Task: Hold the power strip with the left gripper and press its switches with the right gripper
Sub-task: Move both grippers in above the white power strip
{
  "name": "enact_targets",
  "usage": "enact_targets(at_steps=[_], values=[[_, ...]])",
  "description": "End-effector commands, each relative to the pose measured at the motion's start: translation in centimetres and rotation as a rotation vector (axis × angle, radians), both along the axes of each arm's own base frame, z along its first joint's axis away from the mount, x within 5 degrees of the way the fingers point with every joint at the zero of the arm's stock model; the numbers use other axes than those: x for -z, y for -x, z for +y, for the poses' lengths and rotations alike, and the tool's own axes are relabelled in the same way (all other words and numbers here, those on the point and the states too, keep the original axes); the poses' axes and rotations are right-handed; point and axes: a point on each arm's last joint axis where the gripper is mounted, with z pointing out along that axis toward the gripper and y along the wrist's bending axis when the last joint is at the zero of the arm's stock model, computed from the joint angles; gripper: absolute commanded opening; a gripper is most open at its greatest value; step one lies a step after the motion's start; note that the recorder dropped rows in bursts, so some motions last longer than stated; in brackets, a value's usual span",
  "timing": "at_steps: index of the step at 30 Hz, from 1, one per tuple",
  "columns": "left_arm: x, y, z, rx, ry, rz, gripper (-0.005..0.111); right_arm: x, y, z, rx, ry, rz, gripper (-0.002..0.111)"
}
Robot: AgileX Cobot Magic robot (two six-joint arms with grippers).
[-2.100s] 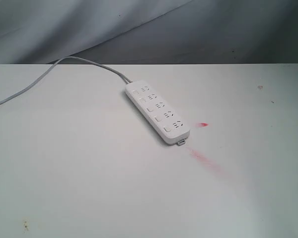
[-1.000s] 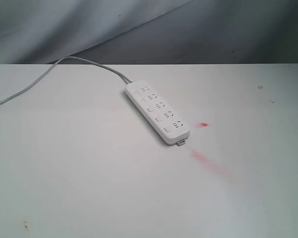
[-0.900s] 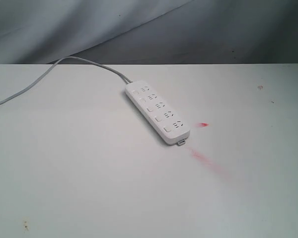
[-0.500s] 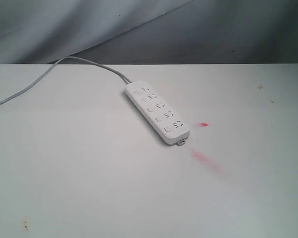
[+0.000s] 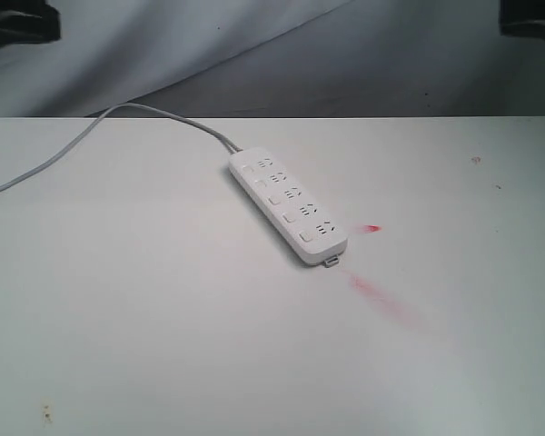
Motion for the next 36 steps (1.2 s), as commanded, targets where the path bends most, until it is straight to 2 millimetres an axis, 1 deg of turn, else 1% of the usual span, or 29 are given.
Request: enact_targets(at_steps=[1, 4, 6, 10, 13, 15, 18, 20, 21, 25, 28, 31, 33, 36], values=[[2.4, -5.3, -1.7, 0.043, -0.105, 0.100, 0.000, 2.3, -3.7, 2.0, -0.071, 0.098, 0.102, 0.000], [4.6, -9.7, -2.2, 0.054, -0.143, 0.149, 0.000, 5.0, -6.1, 3.2, -0.095, 0.134, 0.145, 0.000], [5.8, -12.3, -2.4, 0.081, -0.143, 0.181, 0.000, 6.9, -7.6, 3.9, -0.101, 0.160, 0.160, 0.000], [9.5, -17.3, -2.8, 0.171, -0.104, 0.300, 0.000, 10.6, -10.2, 5.0, -0.113, 0.200, 0.191, 0.000], [11.7, -20.2, -3.1, 0.197, -0.118, 0.344, 0.000, 13.4, -11.9, 5.7, -0.093, 0.186, 0.215, 0.000], [12.5, -21.8, -3.5, 0.216, -0.128, 0.345, 0.000, 15.2, -12.9, 6.2, -0.073, 0.168, 0.233, 0.000], [14.0, -23.9, -4.2, 0.227, -0.095, 0.344, 0.000, 17.7, -14.1, 6.9, -0.076, 0.162, 0.260, 0.000], [15.0, -24.9, -4.7, 0.233, -0.073, 0.345, 0.000, 18.7, -14.8, 7.4, -0.089, 0.155, 0.308, 0.000], [15.2, -25.3, -5.2, 0.243, -0.061, 0.340, 0.000, 19.5, -15.3, 7.7, -0.091, 0.153, 0.338, 0.000], [17.0, -26.1, -6.5, 0.292, -0.074, 0.363, 0.000, 20.7, -16.5, 8.7, -0.094, 0.113, 0.392, 0.000], [18.2, -26.1, -7.9, 0.340, -0.089, 0.365, 0.000, 20.7, -17.0, 9.1, -0.097, 0.094, 0.406, 0.000], [19.9, -25.9, -9.0, 0.401, -0.099, 0.382, 0.000, 20.6, -17.0, 9.1, -0.094, 0.086, 0.405, 0.000], [21.1, -25.9, -9.5, 0.410, -0.112, 0.398, 0.000, 20.6, -17.0, 9.1, -0.095, 0.087, 0.406, 0.000], [22.3, -26.3, -9.7, 0.390, -0.110, 0.395, 0.000, 20.6, -16.9, 9.1, -0.097, 0.088, 0.412, 0.000]])
